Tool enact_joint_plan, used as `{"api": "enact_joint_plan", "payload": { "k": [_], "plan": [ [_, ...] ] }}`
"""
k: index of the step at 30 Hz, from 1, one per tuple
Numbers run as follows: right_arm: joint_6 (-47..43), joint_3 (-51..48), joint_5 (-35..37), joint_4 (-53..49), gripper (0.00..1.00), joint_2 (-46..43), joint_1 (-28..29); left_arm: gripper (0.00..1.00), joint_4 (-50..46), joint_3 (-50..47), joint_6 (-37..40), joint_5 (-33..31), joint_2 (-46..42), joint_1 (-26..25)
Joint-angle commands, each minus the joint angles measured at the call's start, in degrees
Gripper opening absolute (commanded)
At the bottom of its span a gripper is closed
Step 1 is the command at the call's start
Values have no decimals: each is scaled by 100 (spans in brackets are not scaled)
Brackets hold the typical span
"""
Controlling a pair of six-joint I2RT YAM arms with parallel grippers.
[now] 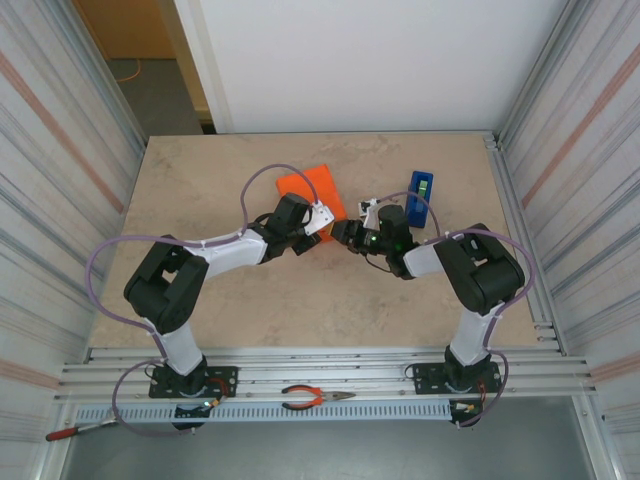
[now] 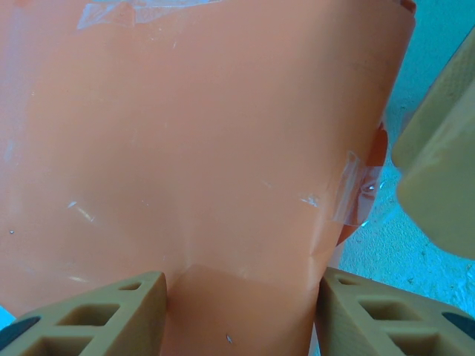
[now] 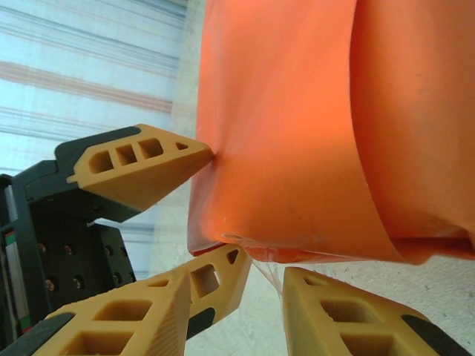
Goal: Wrap the gift box in paper
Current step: Wrap the gift box with the wrapping paper.
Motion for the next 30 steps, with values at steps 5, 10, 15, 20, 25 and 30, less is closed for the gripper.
{"api": "enact_joint_plan", "payload": {
  "k": [5,10,15,20,25,30],
  "plan": [
    [104,93,-91,53,37,160,55,53,-337,98,-156,97,107,30],
    [131,112,-94,69,38,219,55,53,-338,102,-156,98,104,30],
    [157,112,-74,108,38,278,60,53,-347,112,-154,102,108,30],
    [166,99,-79,133,40,300,63,53,-347,115,-167,111,110,30],
    [166,77,-74,143,42,270,62,53,-342,115,-163,115,112,30],
    [166,52,-57,156,43,217,56,53,-343,109,-167,114,113,30]
  ]
}}
